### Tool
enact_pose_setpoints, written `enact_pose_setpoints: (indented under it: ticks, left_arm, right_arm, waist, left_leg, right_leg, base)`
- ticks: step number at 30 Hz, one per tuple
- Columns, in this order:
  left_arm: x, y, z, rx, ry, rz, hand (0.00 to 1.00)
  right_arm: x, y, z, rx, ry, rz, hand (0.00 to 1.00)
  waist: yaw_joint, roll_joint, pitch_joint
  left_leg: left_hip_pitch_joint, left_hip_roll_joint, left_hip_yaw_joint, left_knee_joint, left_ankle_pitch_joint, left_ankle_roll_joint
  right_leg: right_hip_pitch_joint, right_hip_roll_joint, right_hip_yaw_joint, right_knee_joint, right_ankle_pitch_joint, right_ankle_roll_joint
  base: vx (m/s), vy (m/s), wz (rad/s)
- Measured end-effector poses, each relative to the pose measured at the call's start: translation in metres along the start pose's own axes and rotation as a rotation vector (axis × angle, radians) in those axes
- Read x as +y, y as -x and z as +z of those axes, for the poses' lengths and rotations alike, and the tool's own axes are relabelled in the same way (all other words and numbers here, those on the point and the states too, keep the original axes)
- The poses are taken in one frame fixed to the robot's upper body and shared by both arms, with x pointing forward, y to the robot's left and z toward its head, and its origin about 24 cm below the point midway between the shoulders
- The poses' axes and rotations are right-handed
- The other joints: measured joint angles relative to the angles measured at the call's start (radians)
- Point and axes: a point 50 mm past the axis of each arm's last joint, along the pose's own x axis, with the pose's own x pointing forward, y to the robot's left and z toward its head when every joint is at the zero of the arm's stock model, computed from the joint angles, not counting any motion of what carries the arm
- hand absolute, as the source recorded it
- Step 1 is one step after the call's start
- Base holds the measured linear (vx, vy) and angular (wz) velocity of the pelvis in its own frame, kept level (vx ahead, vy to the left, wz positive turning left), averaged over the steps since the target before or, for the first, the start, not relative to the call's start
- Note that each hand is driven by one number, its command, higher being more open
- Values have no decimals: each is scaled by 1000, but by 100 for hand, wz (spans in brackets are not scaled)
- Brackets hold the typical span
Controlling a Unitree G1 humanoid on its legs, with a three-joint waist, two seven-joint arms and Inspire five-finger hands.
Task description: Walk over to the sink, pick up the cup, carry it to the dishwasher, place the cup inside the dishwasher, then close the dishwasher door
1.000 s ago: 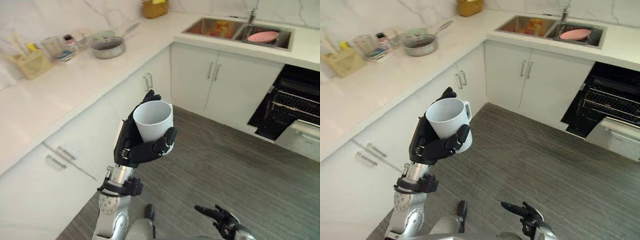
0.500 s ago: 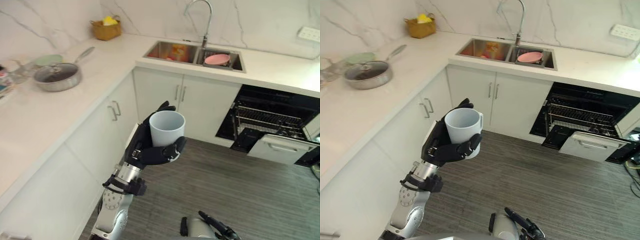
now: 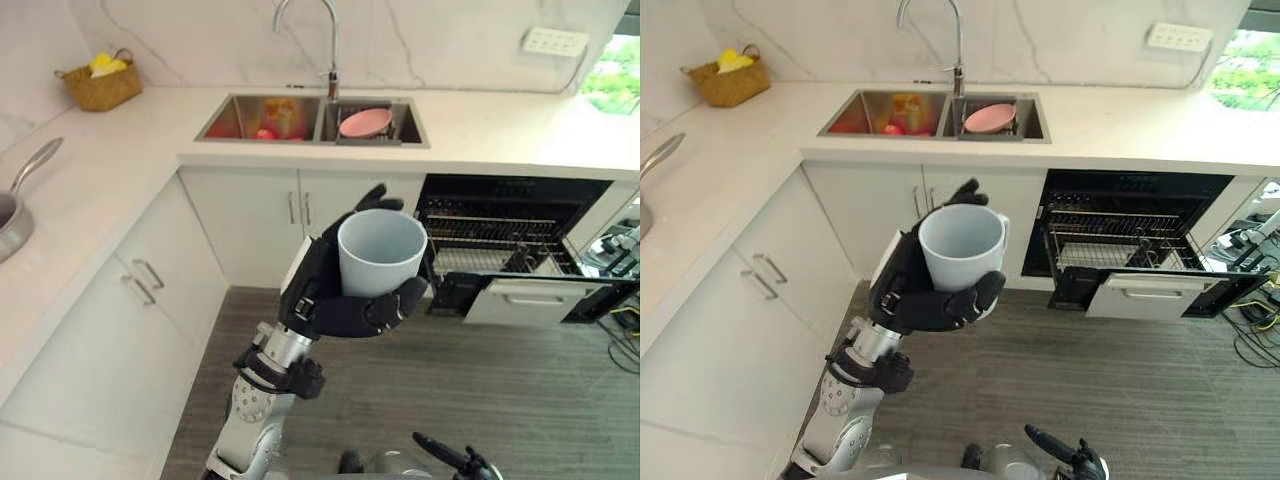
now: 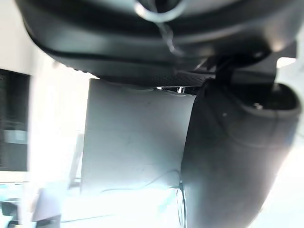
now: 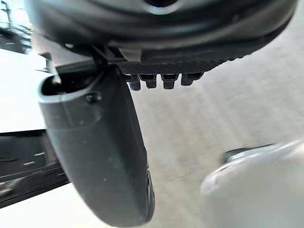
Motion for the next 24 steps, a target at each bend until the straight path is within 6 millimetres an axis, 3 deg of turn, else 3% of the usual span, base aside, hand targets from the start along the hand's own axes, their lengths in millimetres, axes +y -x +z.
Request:
enact_pose_setpoints:
  ticks: [2, 3, 4, 6, 7, 9, 10, 11, 13, 15, 17, 18, 19, 21, 23, 24]
  left_arm:
    - [1, 1, 1, -12, 18, 2, 0]
    - [2, 3, 0, -9, 28, 17, 0]
    - [4, 7, -3, 8, 39, 40, 0]
    - [6, 14, -12, 56, 48, 83, 0]
    - [7, 18, -17, 87, 52, 106, 0]
    - [6, 26, -27, 136, 64, 131, 0]
    - [3, 29, -29, 152, 67, 133, 0]
    - [4, 32, -30, 165, 60, 132, 0]
    - [7, 31, -29, 159, 54, 138, 0]
    - [8, 26, -27, 139, 65, 138, 0]
    - [8, 24, -22, 117, 71, 134, 0]
    - [6, 22, -18, 102, 66, 120, 0]
    - [4, 20, -14, 87, 53, 103, 0]
    - [1, 14, -12, 60, 32, 82, 0]
    - [2, 8, -14, 63, 11, 67, 0]
    - [7, 6, -16, 75, -8, 66, 0]
  right_arm:
    - [7, -2, 8, -31, 1, 11, 100]
    - [15, -4, 16, -53, 12, 25, 100]
    - [24, -5, 23, -73, 19, 39, 100]
    - [32, -8, 35, -108, 21, 46, 100]
    - [35, -8, 37, -115, 23, 43, 100]
    - [36, -7, 38, -125, 24, 27, 100]
    - [31, -6, 33, -123, 17, -8, 100]
    - [30, -5, 25, -101, -8, -37, 100]
    - [26, 0, 17, -92, -76, -88, 100]
    - [18, 7, 17, -126, -139, -140, 100]
    - [19, 14, 27, -198, -185, -145, 100]
    - [23, 17, 39, -252, -199, -126, 100]
    - [30, 22, 54, -315, -204, -88, 100]
    - [49, 34, 83, -447, -189, -2, 100]
    - [67, 52, 113, -612, -172, 86, 100]
    - [76, 64, 133, -730, -158, 125, 100]
  waist:
    - [9, 0, -2]
    - [8, -5, -5]
    - [12, -13, -8]
    - [20, -15, -7]
    - [20, -12, -9]
    - [17, -6, -15]
    - [17, 4, -33]
    - [13, -34, -47]
    - [6, -75, -63]
    - [1, -82, -64]
    - [0, -84, -59]
    - [-1, -86, -58]
    - [-15, -79, -70]
    - [-29, -82, -86]
    - [-51, -87, -87]
    - [-58, -92, -89]
  left_leg:
    - [16, -24, 23, -299, -47, -15]
    - [51, -63, -1, -558, -56, -22]
    - [95, -120, -84, -818, -38, -47]
    - [113, -169, -220, -1006, 1, -76]
    - [107, -170, -245, -1015, 14, -91]
    - [105, -152, -235, -994, 63, -93]
    - [102, -139, -213, -969, 147, -91]
    - [106, -169, -170, -920, 128, -96]
    - [104, -212, -131, -858, 60, -61]
    - [133, -245, -109, -831, 2, -36]
    - [213, -271, -58, -867, -36, -9]
    - [263, -281, -20, -896, -46, 11]
    - [291, -277, 10, -905, -55, 32]
    - [295, -259, 56, -909, -59, 28]
    - [296, -246, 71, -916, -59, 28]
    - [297, -246, 81, -920, -59, 28]
  right_leg:
    - [36, -4, 50, -40, 12, 20]
    - [43, -13, 85, -41, 15, 22]
    - [43, -29, 140, -41, 11, 29]
    - [43, -52, 226, -39, -4, 53]
    - [48, -57, 267, -33, -16, 73]
    - [70, -62, 332, -22, -48, 117]
    - [76, -63, 367, -12, -77, 140]
    - [82, -110, 387, 10, -113, 172]
    - [85, -169, 340, 27, -129, 202]
    - [71, -211, 277, 117, -138, 224]
    - [-66, -272, 188, 444, -125, 216]
    - [-137, -325, 128, 602, -76, 191]
    - [-171, -352, 67, 641, -81, 190]
    - [-214, -338, -3, 576, -119, 206]
    - [-216, -292, -63, 402, -121, 200]
    - [-210, -270, -83, 255, -90, 168]
  base:
    - [329, 35, -69]
    - [430, 147, -91]
    - [435, 179, -108]
    - [369, 213, -127]
    - [374, 275, -143]
    - [372, 354, -108]
    - [418, 512, -86]
    - [346, 442, -76]
    - [233, 332, -40]
    - [206, 340, -30]
    - [116, 282, -61]
    - [95, 258, -79]
    - [103, 249, -74]
    - [151, 159, -65]
    - [214, 58, -45]
    - [192, -12, -53]
